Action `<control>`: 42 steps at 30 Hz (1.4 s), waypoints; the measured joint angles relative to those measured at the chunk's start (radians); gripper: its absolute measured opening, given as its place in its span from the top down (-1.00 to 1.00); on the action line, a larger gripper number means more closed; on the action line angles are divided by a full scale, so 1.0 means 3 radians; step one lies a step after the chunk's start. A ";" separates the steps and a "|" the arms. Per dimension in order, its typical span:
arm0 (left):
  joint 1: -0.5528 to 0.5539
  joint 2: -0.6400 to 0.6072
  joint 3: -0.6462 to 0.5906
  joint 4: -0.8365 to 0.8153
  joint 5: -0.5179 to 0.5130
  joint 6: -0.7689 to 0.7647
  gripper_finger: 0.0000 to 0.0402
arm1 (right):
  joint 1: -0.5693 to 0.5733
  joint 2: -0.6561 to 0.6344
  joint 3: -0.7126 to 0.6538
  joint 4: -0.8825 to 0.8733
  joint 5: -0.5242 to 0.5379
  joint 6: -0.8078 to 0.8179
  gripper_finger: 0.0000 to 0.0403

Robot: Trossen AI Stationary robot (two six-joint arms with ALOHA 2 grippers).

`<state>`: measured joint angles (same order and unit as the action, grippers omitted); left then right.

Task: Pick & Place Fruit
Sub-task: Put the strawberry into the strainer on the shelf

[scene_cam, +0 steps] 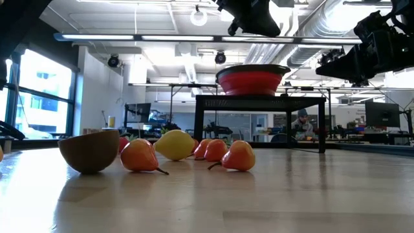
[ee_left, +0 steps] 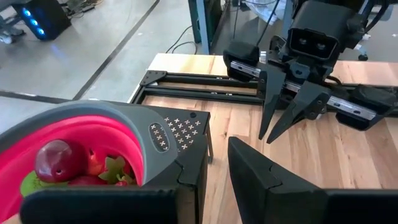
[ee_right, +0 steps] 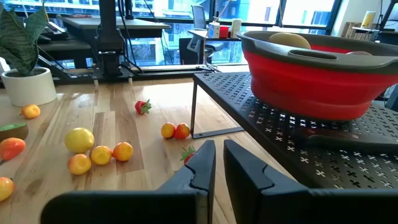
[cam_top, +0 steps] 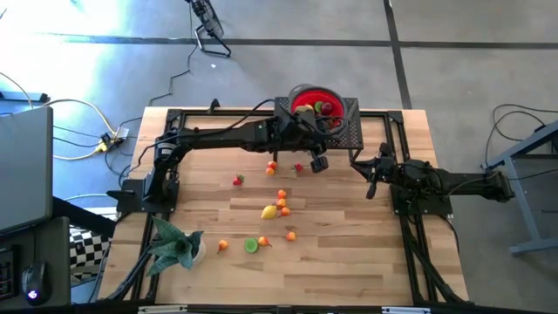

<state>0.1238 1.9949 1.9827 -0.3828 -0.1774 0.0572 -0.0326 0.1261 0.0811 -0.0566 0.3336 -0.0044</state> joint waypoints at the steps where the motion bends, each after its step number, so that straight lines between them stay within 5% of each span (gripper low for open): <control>1: 0.0000 0.0000 0.0000 0.0009 0.0001 -0.0028 0.71 | -0.0001 0.0000 0.0000 0.0000 0.0001 0.0000 0.87; 7: -0.0001 0.0061 -0.0064 0.0018 0.0010 -0.0041 0.71 | 0.0000 0.0000 0.0000 0.0000 0.0003 0.0001 0.87; 20: -0.0023 -0.0061 -0.1172 0.1356 0.0123 -0.0002 0.71 | -0.0001 0.0000 0.0001 -0.0001 0.0027 0.0001 0.87; 28: -0.0022 -0.0383 -0.1884 0.2132 0.0122 0.0008 0.71 | -0.0001 0.0001 0.0000 -0.0001 0.0026 0.0039 0.87; 42: -0.0022 -0.1116 -0.2945 0.2581 0.0111 0.0086 0.71 | -0.0001 0.0000 0.0000 -0.0002 0.0027 0.0039 0.87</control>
<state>0.1173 1.6602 1.0992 0.3913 -0.1440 0.0830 -0.0330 0.1261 0.0811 -0.0573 0.3416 0.0074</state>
